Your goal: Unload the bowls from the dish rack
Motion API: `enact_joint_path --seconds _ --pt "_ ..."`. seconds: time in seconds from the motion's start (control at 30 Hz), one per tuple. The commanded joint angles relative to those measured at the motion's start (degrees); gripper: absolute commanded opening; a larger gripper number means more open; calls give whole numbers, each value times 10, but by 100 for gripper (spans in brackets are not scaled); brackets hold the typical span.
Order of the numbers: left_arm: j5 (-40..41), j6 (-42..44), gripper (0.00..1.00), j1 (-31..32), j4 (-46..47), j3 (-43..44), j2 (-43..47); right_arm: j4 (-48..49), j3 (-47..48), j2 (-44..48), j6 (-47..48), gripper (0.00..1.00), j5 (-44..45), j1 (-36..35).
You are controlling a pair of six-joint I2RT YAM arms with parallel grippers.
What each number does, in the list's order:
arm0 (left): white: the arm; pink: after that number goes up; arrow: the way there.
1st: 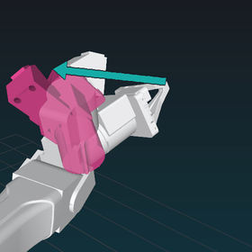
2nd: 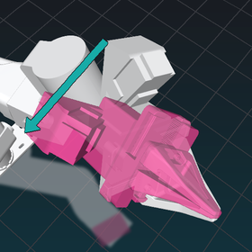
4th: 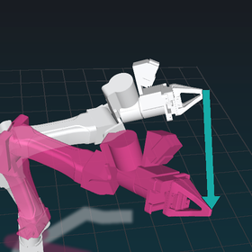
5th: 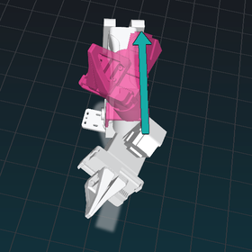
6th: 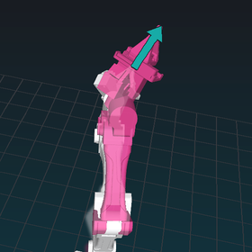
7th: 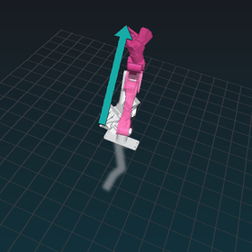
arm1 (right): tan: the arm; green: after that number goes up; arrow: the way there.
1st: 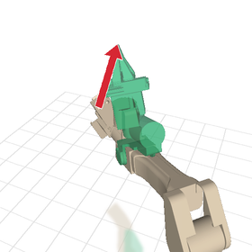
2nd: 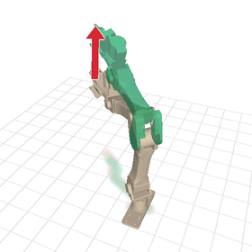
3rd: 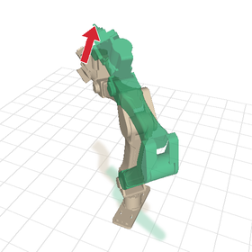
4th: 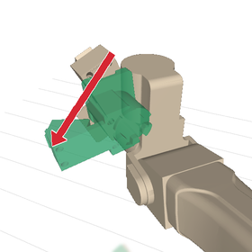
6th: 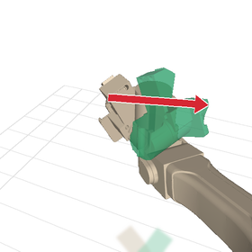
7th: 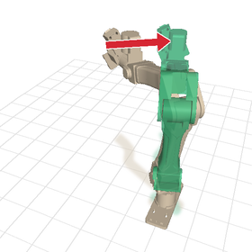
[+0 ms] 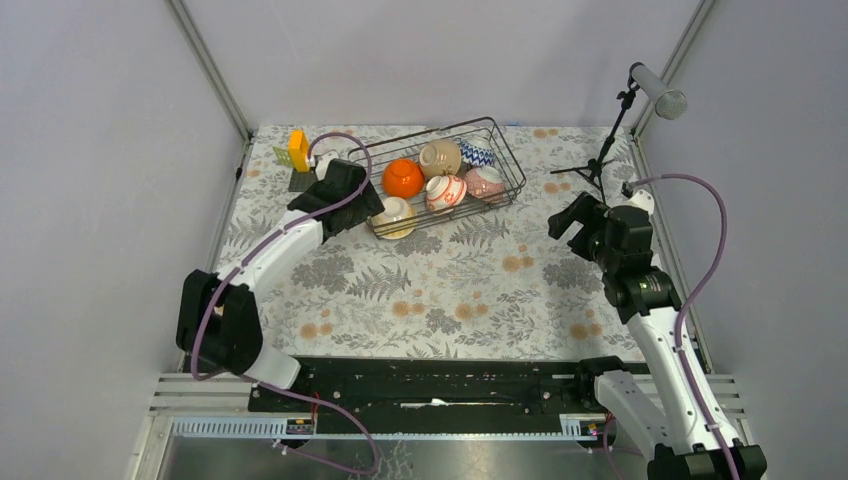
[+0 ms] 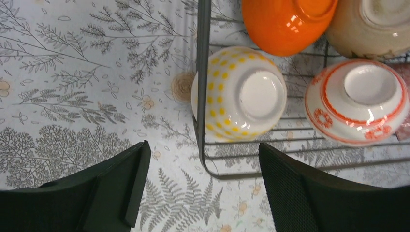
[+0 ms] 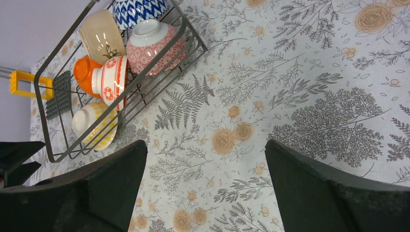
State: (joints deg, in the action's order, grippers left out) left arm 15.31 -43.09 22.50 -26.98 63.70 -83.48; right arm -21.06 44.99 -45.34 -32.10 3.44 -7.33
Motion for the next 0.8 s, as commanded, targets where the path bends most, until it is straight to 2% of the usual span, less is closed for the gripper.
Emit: enact_joint_path --seconds 0.0,0.1,0.27,0.5,0.77 --pt "20 5 81 -18 17 40 -35 29 24 -11 3 100 -11 -9" --pt "6 -1 70 -32 34 39 -48 29 29 -23 5 100 -4 -10" --pt "-13 4 56 -43 47 40 -67 29 50 -59 -3 100 -2 -11" --pt "-24 20 29 -47 63 34 -78 27 86 -127 -39 96 -33 -13" --pt "-46 46 18 -49 68 33 -92 41 118 -171 -25 95 -53 -27"
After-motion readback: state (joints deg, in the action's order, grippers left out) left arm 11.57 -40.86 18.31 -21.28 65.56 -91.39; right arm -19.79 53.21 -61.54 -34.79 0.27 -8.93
